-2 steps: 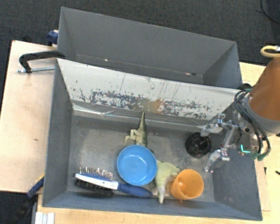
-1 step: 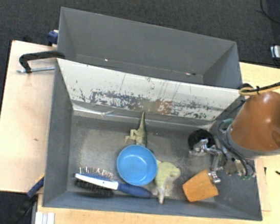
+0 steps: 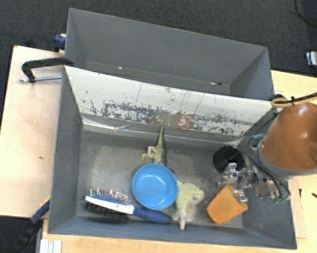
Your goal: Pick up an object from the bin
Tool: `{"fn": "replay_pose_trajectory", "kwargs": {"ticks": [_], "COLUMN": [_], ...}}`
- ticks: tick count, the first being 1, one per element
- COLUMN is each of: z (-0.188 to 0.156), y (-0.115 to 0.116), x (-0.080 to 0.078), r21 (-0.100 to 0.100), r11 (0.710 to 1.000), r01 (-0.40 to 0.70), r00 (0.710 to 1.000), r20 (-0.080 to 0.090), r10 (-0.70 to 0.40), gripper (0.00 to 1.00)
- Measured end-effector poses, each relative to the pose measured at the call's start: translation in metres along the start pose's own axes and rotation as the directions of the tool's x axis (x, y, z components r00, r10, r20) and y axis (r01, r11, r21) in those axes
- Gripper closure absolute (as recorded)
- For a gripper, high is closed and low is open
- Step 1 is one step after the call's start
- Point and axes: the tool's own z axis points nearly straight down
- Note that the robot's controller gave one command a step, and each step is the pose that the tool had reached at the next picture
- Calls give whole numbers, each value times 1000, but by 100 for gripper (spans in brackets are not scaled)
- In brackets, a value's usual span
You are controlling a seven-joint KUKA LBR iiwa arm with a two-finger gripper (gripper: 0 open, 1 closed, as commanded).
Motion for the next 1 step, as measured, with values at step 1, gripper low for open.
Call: {"fn": "replay_pose_trajectory", "kwargs": {"ticks": [1], "z": [-146], "y": [-3], "x": [-23], "r21": [10], "r11": [999], "r01": [47], "r00": [999], "r20": [20], "r10": [-47], "gripper": [100]}}
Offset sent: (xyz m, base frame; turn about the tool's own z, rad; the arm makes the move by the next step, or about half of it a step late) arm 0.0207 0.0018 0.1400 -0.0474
